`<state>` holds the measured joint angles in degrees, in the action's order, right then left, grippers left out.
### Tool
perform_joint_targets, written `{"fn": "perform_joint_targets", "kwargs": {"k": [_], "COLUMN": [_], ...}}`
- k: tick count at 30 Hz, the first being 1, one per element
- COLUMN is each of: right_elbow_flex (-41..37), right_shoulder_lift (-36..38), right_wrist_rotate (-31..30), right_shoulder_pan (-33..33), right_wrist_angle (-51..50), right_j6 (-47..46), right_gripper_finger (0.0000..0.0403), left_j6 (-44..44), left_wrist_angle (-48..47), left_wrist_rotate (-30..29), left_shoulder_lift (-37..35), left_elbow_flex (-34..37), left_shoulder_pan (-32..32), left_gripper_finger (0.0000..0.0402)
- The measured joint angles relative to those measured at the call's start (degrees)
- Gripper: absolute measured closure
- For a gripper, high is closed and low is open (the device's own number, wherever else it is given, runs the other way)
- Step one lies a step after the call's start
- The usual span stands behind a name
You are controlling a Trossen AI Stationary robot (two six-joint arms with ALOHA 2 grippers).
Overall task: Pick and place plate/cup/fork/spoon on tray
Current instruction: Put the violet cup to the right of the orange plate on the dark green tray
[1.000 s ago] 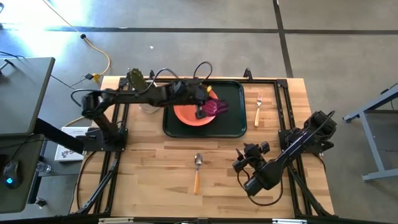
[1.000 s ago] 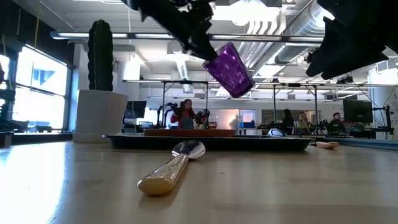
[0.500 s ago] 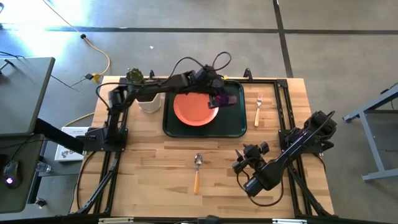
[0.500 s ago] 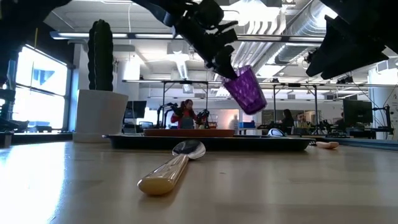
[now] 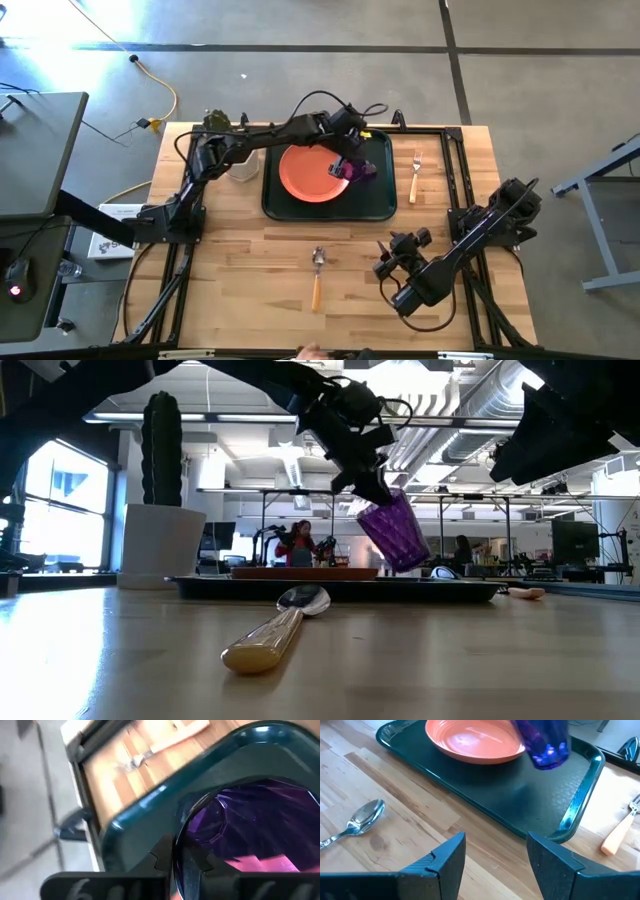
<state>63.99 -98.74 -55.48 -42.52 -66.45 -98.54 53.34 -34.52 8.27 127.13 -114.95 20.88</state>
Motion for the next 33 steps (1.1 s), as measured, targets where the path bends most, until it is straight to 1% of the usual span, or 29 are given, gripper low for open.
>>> {"fn": "perform_joint_targets", "kwargs": {"k": [3,7,9,11,15,17,20,22,25,28,30,33], "right_elbow_flex": [0.0,0.0,0.0,0.0,0.0,0.0,0.0,0.0,0.0,0.0,0.0,0.0], "right_shoulder_lift": [0.0,0.0,0.0,0.0,0.0,0.0,0.0,0.0,0.0,0.0,0.0,0.0], "right_wrist_rotate": [-0.5,-0.5,-0.9,-1.4,-1.4,-1.4,-1.3,-1.3,-1.3,-1.3,-1.3,-1.3], "right_shoulder_pan": [0.0,0.0,0.0,0.0,0.0,0.0,0.0,0.0,0.0,0.0,0.0,0.0], "right_wrist_angle": [-0.2,-0.3,-0.5,-0.7,-0.9,-0.9,-1.0,-0.8,-0.6,-0.6,-0.6,-0.4], "right_j6": [0.3,1.5,1.5,1.6,1.6,1.3,1.1,1.1,1.1,1.1,1.1,1.1], "right_gripper_finger": [0.0201,0.0201,0.0201,0.0201,0.0201,0.0201,0.0201,0.0201,0.0201,0.0201,0.0201,0.0201], "left_j6": [4.4,7.7,7.2,3.5,-9.7,-15.2,-23.2,-26.7,-28.3,-27.4,-26.9,-25.8], "left_wrist_angle": [4.3,8.2,7.1,7.0,6.4,5.3,1.6,-2.2,-7.4,-10.3,-10.6,-9.9], "left_wrist_rotate": [0.0,0.0,-0.4,-1.6,-3.8,-4.0,-4.0,-3.6,-2.7,-2.4,-2.5,-4.2], "left_shoulder_lift": [0.8,1.8,2.0,2.2,2.5,2.5,2.5,2.5,2.5,2.3,2.3,2.3], "left_elbow_flex": [-0.1,-0.2,0.0,0.0,0.0,0.0,0.0,0.0,0.0,-0.2,-0.2,-0.2], "left_shoulder_pan": [0.0,0.2,0.5,1.0,1.9,2.3,2.4,2.4,1.6,-0.1,-1.4,-3.1], "left_gripper_finger": [0.0396,0.0396,0.0396,0.0396,0.0396,0.0394,0.0392,0.0391,0.0392,0.0392,0.0391,0.0389]}}
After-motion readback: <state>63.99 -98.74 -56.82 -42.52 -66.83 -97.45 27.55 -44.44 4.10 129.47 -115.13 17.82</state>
